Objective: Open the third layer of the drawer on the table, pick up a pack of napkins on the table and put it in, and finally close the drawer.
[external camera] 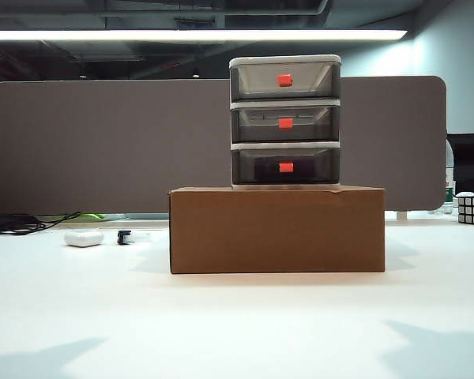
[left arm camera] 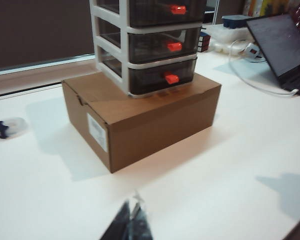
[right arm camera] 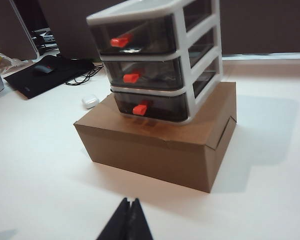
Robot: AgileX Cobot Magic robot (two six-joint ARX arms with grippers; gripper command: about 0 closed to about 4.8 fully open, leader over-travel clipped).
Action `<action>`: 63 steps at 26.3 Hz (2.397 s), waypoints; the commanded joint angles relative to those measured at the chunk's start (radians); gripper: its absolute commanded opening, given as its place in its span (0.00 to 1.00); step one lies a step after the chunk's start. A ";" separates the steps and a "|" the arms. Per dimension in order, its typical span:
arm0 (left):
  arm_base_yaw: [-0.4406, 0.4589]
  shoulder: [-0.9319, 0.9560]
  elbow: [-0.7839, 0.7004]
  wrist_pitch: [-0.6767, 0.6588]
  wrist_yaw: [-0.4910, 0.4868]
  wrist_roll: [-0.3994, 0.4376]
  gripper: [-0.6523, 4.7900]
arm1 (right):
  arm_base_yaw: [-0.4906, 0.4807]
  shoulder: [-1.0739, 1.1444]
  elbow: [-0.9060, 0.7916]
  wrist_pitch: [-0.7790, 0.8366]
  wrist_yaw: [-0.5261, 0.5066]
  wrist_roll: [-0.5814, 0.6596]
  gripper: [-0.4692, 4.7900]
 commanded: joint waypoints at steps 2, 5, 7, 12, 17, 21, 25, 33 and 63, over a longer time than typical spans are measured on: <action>-0.001 0.004 -0.024 0.005 0.003 -0.010 0.11 | 0.001 -0.002 -0.033 0.017 0.012 0.016 0.08; -0.001 0.004 -0.037 0.005 0.003 -0.012 0.11 | 0.000 -0.002 -0.072 0.036 0.012 0.016 0.08; 0.000 0.004 -0.051 0.004 0.000 -0.008 0.11 | 0.001 -0.002 -0.119 0.093 0.013 0.016 0.08; 0.001 0.004 -0.102 0.022 -0.001 -0.009 0.11 | 0.000 -0.002 -0.234 0.229 0.013 0.016 0.08; 0.003 0.004 -0.119 0.057 0.000 0.000 0.11 | 0.000 -0.002 -0.287 0.249 0.022 0.003 0.08; 0.014 0.004 -0.145 0.066 -0.029 0.024 0.11 | -0.002 -0.002 -0.287 0.279 0.045 -0.042 0.08; 0.047 0.004 -0.147 0.074 -0.026 0.074 0.11 | -0.002 -0.002 -0.287 0.277 0.073 -0.045 0.08; 0.272 0.004 -0.149 0.076 0.079 0.141 0.11 | -0.039 -0.002 -0.287 0.272 0.085 -0.115 0.08; 1.204 0.004 -0.169 0.198 0.750 0.014 0.11 | -0.218 -0.002 -0.287 0.386 0.187 -0.143 0.08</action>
